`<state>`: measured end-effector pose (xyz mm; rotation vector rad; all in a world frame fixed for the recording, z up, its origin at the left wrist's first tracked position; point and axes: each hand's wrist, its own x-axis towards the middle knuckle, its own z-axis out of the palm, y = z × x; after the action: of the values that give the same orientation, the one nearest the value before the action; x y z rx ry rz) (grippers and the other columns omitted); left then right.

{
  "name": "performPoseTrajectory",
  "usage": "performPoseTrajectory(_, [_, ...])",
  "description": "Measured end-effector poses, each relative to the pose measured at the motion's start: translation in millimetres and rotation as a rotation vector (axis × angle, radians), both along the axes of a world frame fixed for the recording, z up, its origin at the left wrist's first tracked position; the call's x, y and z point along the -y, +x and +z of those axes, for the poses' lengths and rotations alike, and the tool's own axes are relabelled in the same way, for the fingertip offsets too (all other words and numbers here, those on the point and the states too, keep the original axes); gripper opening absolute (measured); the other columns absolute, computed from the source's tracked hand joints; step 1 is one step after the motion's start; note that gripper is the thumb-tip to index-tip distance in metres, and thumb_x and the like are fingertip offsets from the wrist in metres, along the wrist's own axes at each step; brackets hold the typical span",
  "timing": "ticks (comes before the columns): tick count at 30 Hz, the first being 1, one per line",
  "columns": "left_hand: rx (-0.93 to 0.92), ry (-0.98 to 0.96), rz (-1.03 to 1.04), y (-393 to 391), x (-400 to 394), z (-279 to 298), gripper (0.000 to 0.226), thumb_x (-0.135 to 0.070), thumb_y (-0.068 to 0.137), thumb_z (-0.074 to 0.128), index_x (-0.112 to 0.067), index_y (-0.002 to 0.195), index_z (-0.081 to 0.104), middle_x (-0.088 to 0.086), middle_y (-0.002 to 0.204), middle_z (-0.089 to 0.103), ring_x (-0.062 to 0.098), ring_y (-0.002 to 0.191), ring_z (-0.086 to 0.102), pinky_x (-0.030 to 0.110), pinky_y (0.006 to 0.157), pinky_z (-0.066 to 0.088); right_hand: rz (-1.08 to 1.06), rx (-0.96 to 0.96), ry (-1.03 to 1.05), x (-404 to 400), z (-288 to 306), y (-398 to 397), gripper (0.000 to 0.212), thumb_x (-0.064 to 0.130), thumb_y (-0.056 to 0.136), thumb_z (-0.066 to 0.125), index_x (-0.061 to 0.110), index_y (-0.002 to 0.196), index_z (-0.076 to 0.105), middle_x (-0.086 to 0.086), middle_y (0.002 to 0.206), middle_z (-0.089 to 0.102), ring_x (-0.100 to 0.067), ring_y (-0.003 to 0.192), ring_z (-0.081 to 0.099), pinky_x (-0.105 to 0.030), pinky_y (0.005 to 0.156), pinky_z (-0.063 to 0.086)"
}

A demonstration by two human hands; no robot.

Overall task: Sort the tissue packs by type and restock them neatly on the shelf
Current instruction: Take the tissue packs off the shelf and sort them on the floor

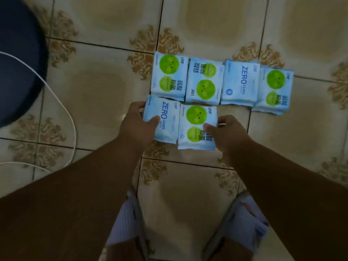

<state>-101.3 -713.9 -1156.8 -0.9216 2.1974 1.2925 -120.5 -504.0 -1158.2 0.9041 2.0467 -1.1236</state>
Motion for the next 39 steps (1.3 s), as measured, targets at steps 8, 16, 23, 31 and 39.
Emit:
performPoseTrajectory(8, [0.097,-0.23,-0.33,-1,-3,-7,0.069,-0.036,0.09,0.068,-0.025,0.149,0.035,0.014,0.13,0.046,0.027,0.116,0.052,0.033,0.098,0.041,0.141,-0.004,0.226,7,-8,0,0.047,0.04,0.088,0.064,0.015,0.127,0.057,-0.01,0.125,0.06,-0.031,0.11,0.06,-0.035,0.092,0.05])
performPoseTrajectory(16, [-0.042,-0.271,-0.459,18,-36,199,0.055,-0.022,0.089,0.064,-0.014,0.14,0.045,0.015,0.127,0.05,0.031,0.119,0.05,0.041,0.099,0.041,0.322,-0.152,0.143,22,202,21,0.05,0.031,0.089,0.066,0.024,0.136,0.048,-0.007,0.13,0.051,-0.025,0.112,0.057,-0.031,0.091,0.046])
performPoseTrajectory(23, [-0.19,-0.273,-0.588,37,-63,455,0.048,-0.01,0.092,0.051,-0.022,0.138,0.046,0.003,0.133,0.053,0.026,0.12,0.05,0.043,0.095,0.045,0.464,-0.347,0.172,23,464,28,0.052,0.014,0.089,0.059,0.025,0.138,0.045,-0.006,0.133,0.044,-0.026,0.107,0.057,-0.026,0.078,0.037])
performPoseTrajectory(31, [-0.606,-0.208,-0.825,1,-90,716,0.044,-0.008,0.091,0.05,-0.022,0.133,0.052,0.003,0.126,0.057,0.025,0.109,0.058,0.039,0.091,0.048,0.155,-0.679,0.439,-24,749,57,0.05,0.016,0.088,0.057,0.025,0.136,0.048,-0.002,0.125,0.046,-0.022,0.097,0.056,-0.033,0.083,0.047])
performPoseTrajectory(39, [-1.201,-0.06,-1.056,37,-201,945,0.04,-0.014,0.092,0.057,-0.026,0.13,0.052,-0.002,0.122,0.054,0.018,0.106,0.058,0.041,0.088,0.05,-0.256,-1.017,0.745,-98,961,153,0.05,0.022,0.091,0.061,0.033,0.136,0.042,0.004,0.127,0.042,-0.014,0.106,0.054,-0.032,0.084,0.051])
